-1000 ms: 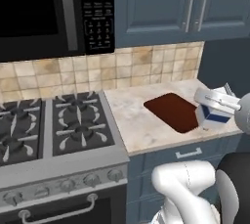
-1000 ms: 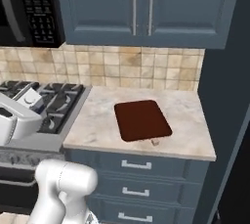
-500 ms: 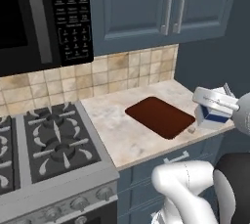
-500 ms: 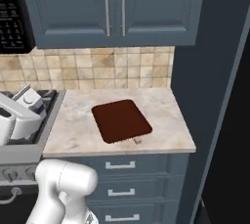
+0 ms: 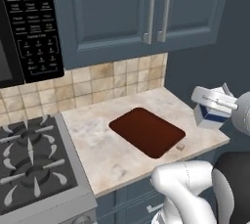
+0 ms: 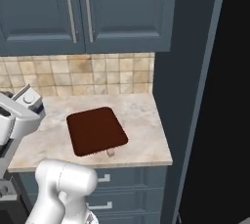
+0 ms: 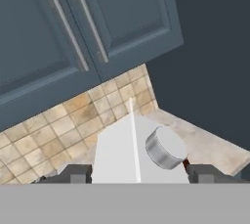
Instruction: Take out the milk from the fridge and place it on the tray on the counter. Then take the sugar cube near the tray and place it in the tray.
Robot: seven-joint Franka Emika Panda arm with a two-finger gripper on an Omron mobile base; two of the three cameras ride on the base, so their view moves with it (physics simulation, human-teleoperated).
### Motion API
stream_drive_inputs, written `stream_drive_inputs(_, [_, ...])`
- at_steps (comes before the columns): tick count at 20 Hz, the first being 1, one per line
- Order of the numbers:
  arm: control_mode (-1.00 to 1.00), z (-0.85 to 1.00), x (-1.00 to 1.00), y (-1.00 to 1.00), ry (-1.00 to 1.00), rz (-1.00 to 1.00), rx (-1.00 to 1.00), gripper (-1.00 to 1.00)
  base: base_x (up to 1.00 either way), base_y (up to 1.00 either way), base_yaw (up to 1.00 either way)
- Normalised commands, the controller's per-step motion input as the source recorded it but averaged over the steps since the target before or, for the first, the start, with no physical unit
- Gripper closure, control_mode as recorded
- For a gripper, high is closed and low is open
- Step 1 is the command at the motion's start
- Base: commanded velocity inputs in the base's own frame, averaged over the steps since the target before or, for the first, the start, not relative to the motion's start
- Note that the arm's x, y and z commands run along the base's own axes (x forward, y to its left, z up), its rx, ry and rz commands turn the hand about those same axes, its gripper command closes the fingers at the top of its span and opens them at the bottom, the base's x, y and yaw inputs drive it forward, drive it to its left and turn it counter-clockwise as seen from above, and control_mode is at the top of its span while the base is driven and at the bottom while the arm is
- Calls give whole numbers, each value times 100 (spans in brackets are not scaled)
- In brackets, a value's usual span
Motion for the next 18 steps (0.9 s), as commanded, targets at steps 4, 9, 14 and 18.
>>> stream_drive_inputs(4, [100, 0, 0, 0, 0, 0, 0, 100, 91, 13, 2])
stream_drive_inputs(9, [100, 0, 0, 0, 0, 0, 0, 100, 93, 10, 17])
stream_drive_inputs(14, [100, 0, 0, 0, 0, 0, 0, 100, 82, -3, 32])
stream_drive_inputs(18, [100, 0, 0, 0, 0, 0, 0, 100, 63, 1, 26])
